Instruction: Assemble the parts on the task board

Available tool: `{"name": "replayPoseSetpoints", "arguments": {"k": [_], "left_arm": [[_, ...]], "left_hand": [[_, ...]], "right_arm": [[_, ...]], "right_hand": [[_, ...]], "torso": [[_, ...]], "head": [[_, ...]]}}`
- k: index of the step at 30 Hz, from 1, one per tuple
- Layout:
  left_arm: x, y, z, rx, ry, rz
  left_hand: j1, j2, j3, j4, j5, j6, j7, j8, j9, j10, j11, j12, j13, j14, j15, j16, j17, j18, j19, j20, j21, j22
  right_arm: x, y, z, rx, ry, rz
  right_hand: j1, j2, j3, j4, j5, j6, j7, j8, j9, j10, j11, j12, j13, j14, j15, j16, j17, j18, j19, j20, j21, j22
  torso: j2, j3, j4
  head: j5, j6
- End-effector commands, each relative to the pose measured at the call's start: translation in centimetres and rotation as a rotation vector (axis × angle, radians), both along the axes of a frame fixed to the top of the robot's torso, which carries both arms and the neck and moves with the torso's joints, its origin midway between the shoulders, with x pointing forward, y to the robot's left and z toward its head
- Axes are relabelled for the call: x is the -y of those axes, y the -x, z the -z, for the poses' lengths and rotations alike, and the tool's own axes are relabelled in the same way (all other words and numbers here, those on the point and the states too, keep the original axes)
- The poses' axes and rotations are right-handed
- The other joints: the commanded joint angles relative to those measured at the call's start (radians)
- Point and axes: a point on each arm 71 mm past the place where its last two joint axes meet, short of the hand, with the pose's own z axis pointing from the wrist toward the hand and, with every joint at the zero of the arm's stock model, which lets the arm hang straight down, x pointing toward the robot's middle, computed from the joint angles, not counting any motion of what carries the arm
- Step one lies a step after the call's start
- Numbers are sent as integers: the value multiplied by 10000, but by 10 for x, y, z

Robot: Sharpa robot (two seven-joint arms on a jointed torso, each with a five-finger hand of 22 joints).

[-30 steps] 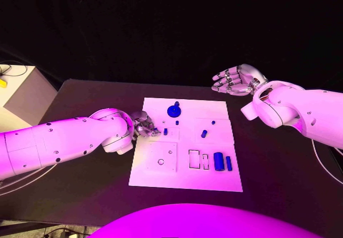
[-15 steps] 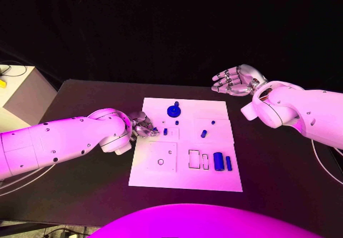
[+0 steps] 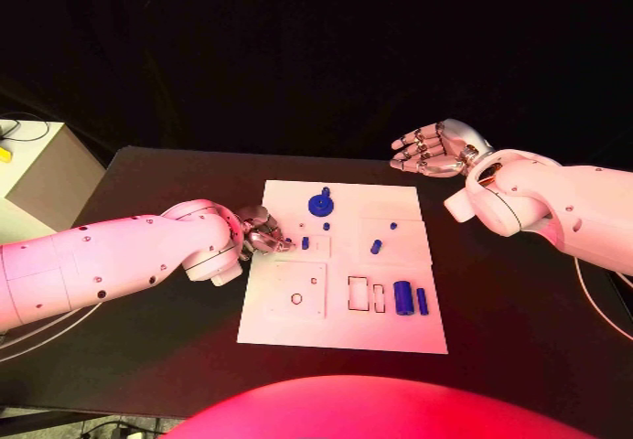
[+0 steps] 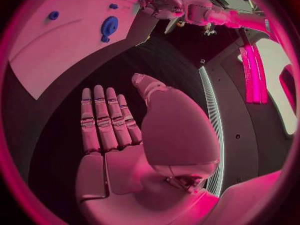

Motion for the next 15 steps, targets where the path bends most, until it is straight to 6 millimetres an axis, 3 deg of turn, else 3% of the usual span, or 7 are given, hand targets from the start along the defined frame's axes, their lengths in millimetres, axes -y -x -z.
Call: {"name": "replayPoseSetpoints", "arguments": {"k": [1, 5, 10, 15], "left_arm": [[1, 1, 2, -178, 33, 85], [1, 1, 2, -151, 52, 66], [1, 1, 1, -109, 103, 75], [2, 1, 1, -50, 270, 106]], "left_hand": [[-116, 37, -72, 6, -46, -5, 84, 37, -10, -23, 21, 39, -13, 829, 27, -55, 2082, 82, -69, 12, -67, -15], [-72, 219, -37, -32, -16, -5, 61, 54, -28, -20, 4, 50, -22, 831, 20, -51, 2087, 81, -63, 14, -63, -5], [456, 712, 503, -279, -34, -103, 0, 83, -80, -38, -53, 53, -63, 837, -29, -40, 2105, 79, -56, -21, -60, 16], [670, 781, 931, -497, -64, -174, -12, 119, -104, -46, -67, 55, -89, 833, -41, -45, 2095, 80, -62, -35, -70, 14]], "right_arm": [[-1, 1, 0, -40, -2, -169], [-1, 1, 0, -43, -2, -168], [-1, 1, 1, -53, 2, -166], [-1, 1, 1, -69, 6, -171]], "right_hand": [[-69, 56, 3, -42, 37, 81, 595, -59, -9, 53, 25, -60, -4, 9, 54, -41, -14, 110, -93, 3, -4, -8], [-69, 56, 3, -42, 37, 81, 595, -59, -9, 53, 25, -60, -4, 9, 54, -41, -14, 110, -93, 3, -4, -8], [-69, 59, 1, -47, 37, 89, 598, -63, -10, 60, 26, -60, -4, 11, 55, -41, -25, 109, -100, 3, -6, -25], [-69, 59, 1, -47, 37, 89, 598, -63, -10, 60, 26, -60, -4, 11, 55, -41, -25, 109, -100, 3, -6, -25]], "torso": [[-1, 0, -3], [4, -1, -6], [1, -1, -4], [5, -2, -3]], "head": [[10, 0], [8, 0], [2, 0], [-3, 0]]}}
